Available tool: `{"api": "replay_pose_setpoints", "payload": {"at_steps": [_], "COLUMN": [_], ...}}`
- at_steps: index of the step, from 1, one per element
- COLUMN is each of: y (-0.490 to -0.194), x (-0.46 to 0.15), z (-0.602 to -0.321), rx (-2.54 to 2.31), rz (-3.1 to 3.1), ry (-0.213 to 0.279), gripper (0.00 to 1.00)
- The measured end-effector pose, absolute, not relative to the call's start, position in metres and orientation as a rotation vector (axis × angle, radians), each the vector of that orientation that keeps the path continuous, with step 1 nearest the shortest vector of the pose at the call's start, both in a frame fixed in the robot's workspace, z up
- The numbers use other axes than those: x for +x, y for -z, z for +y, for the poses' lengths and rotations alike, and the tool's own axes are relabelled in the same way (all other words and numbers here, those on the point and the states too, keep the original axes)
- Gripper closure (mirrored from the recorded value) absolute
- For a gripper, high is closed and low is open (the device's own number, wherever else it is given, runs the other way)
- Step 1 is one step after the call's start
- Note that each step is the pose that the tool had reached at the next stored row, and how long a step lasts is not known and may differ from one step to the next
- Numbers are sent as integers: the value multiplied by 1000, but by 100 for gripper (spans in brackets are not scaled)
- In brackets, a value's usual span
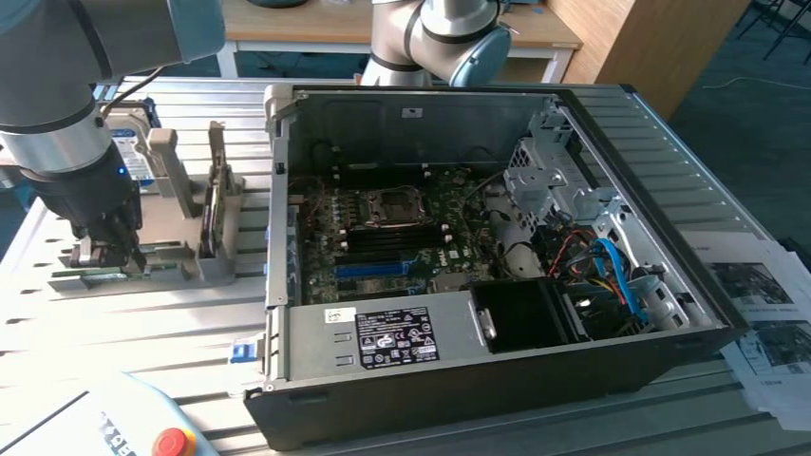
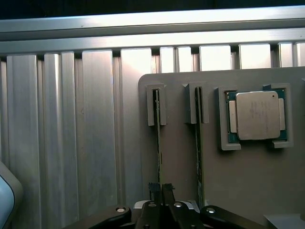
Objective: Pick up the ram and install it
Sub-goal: 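Pick up the ram and move it above insertion slot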
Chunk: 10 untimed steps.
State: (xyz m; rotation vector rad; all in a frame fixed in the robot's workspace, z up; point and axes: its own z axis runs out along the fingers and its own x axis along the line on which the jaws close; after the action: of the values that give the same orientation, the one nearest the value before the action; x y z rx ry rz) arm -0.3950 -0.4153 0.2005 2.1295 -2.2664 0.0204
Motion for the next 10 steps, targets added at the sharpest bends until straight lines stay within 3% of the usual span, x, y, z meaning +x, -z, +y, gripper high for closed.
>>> {"api": "replay_pose_setpoints", "payload": {"at_steps": [10], "y": [-201], "x": [-395], "z": [-415], "rx": [2130], "rz": [-2266], "ry": [-20], "gripper": [88]}}
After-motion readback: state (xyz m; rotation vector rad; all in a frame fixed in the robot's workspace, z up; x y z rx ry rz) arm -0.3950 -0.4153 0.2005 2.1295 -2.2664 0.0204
